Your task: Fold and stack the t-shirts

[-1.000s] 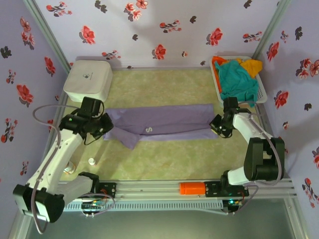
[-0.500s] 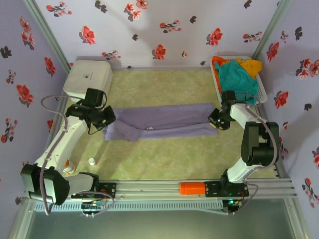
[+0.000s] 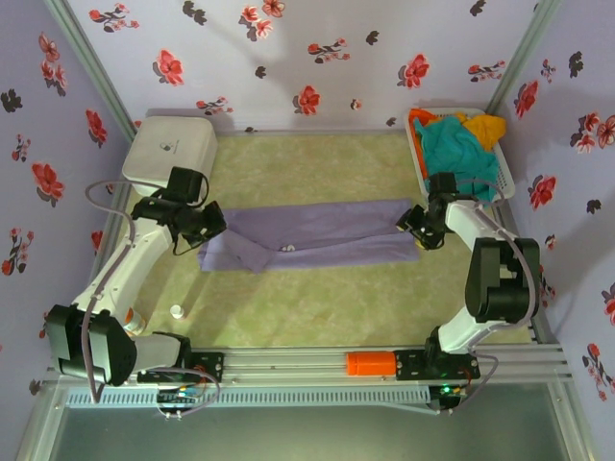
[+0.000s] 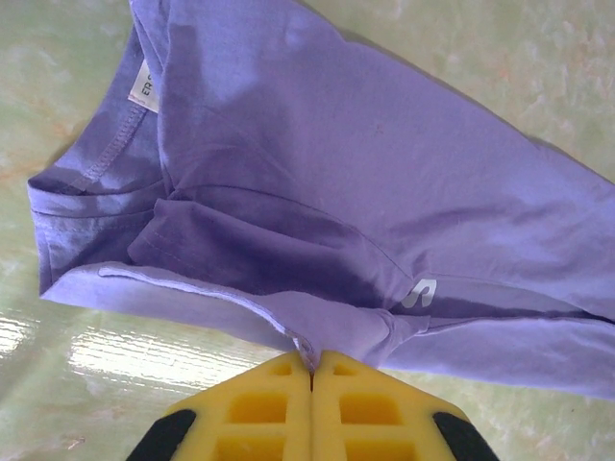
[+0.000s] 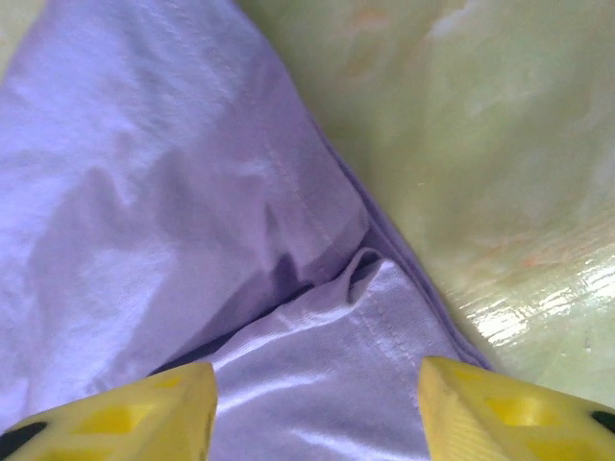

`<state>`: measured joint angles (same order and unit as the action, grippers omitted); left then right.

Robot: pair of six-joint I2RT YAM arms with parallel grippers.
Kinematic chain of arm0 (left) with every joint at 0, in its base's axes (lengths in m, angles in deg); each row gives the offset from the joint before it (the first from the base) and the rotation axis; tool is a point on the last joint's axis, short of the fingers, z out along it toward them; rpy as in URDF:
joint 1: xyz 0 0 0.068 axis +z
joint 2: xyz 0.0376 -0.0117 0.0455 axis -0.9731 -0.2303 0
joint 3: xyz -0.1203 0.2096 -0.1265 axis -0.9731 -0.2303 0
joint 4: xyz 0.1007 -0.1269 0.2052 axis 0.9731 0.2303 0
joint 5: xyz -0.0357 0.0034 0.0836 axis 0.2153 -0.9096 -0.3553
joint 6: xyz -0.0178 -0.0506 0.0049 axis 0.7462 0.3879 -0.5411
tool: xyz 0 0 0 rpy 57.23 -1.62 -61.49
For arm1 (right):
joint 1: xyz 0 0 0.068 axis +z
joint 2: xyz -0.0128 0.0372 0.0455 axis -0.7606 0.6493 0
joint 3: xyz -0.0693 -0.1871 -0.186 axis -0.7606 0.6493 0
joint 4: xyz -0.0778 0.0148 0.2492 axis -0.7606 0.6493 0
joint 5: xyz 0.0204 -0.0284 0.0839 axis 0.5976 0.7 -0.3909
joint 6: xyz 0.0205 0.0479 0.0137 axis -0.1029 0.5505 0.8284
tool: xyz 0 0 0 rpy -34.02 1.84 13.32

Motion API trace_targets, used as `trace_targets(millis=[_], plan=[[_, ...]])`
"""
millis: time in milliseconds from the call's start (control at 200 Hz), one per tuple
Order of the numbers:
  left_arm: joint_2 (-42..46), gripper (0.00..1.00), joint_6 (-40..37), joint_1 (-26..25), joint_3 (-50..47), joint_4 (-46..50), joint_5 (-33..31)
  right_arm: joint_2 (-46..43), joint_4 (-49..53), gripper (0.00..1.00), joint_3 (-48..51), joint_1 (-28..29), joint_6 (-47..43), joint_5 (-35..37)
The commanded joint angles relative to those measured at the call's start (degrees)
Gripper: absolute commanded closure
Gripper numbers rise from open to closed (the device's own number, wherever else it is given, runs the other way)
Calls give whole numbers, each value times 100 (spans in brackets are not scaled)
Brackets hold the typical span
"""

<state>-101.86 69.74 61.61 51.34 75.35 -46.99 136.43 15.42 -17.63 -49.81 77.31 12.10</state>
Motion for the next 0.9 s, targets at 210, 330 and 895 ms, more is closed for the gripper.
trace_targets(millis=[210,330,895], plan=[[-258,100,-124,68,118,-286,72,-688,-14,38,380,-32,-48,-186],[-438,100,-167,84,197,-375,66,-805,21,38,489,-32,-90,-204],[-1782,100,-391,556,528,-1181,186,-1133,346,35,719,-32,-321,-218]])
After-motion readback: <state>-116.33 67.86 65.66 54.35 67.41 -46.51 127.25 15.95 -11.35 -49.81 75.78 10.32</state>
